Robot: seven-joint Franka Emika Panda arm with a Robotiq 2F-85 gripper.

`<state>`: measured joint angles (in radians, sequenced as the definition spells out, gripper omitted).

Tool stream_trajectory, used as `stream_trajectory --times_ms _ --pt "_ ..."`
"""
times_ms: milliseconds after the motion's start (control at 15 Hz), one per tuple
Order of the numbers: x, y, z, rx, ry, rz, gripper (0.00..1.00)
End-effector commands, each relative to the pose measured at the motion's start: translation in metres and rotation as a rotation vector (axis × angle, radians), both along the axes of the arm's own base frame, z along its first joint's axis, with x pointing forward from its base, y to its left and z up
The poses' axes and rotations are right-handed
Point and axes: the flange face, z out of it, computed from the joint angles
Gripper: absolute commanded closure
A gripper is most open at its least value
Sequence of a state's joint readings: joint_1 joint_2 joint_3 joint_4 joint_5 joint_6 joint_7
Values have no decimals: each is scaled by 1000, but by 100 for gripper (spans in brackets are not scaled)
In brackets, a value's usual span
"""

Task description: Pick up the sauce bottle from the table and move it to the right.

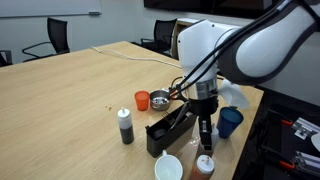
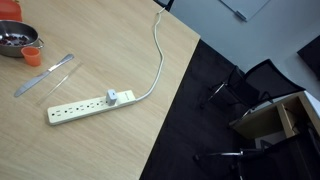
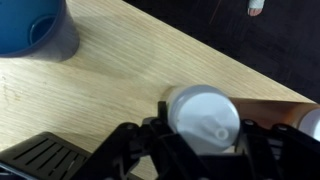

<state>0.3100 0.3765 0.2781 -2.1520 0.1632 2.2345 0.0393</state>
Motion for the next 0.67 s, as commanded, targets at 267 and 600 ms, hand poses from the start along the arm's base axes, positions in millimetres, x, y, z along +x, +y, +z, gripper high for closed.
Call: stream_trajectory --times_ms 267,600 --pt "0 -2 57 -97 22 32 73" --pt "-1 0 159 -139 -69 -2 73"
